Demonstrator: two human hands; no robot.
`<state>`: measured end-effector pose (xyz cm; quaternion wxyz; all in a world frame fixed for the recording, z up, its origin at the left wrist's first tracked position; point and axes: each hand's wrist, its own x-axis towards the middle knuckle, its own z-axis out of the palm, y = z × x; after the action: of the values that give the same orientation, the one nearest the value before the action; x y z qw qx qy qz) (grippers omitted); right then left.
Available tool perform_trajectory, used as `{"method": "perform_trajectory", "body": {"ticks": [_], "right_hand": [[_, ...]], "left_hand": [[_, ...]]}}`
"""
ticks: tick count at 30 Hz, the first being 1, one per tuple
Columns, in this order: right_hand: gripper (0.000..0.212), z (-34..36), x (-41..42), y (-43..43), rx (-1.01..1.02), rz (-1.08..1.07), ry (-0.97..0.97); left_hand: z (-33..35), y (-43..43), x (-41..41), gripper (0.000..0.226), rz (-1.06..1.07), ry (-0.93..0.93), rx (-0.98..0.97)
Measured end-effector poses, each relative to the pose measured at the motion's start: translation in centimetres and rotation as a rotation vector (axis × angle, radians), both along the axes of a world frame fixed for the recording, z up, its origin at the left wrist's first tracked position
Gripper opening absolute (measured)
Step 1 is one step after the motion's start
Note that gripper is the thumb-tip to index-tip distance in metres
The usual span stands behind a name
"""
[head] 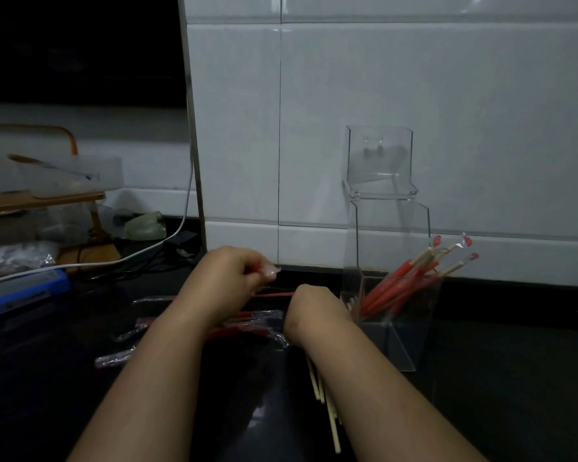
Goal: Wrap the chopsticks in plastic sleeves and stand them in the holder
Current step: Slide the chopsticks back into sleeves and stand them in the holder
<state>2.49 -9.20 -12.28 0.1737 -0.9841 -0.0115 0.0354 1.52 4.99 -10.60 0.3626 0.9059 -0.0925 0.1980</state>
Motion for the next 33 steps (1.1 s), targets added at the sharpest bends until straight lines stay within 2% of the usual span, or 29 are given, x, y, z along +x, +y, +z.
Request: {"method": "perform_trajectory", "body": {"ticks": [4, 12, 18, 23, 31, 33], "right_hand": [[0.033, 0.2, 0.1, 0.2, -0.008, -0.014, 0.025], [0.046, 0.1, -0.1, 0.4, 0.040, -0.053, -0.005], [0.030, 0.4, -0.2, 0.4, 0.026, -0.031, -0.005], [0.042, 0.4, -0.2, 0.6, 0.043, -0.058, 0.028], [0.072, 1.1, -0.4, 0.6, 0.030, -0.076, 0.096], [0.088, 1.6, -0.5, 0.5, 0.027, -0.065, 0.122]], "left_hand": [[0.4, -0.8, -0.6, 0.015, -0.048, -0.088, -0.210], [0.6, -1.3, -0.8, 0.024, -0.083, -0.203, -0.241], [0.5, -1.6, -0.7, 0.018, -0.100, -0.199, -0.278], [0.4, -1.8, -0.7, 0.011, -0.099, -0.201, -0.284], [0.1, -1.8, -0.6, 0.027, -0.089, -0.218, -0.246], [0.1, -1.9, -0.6, 0.027, -0.085, -0.214, -0.251]]}}
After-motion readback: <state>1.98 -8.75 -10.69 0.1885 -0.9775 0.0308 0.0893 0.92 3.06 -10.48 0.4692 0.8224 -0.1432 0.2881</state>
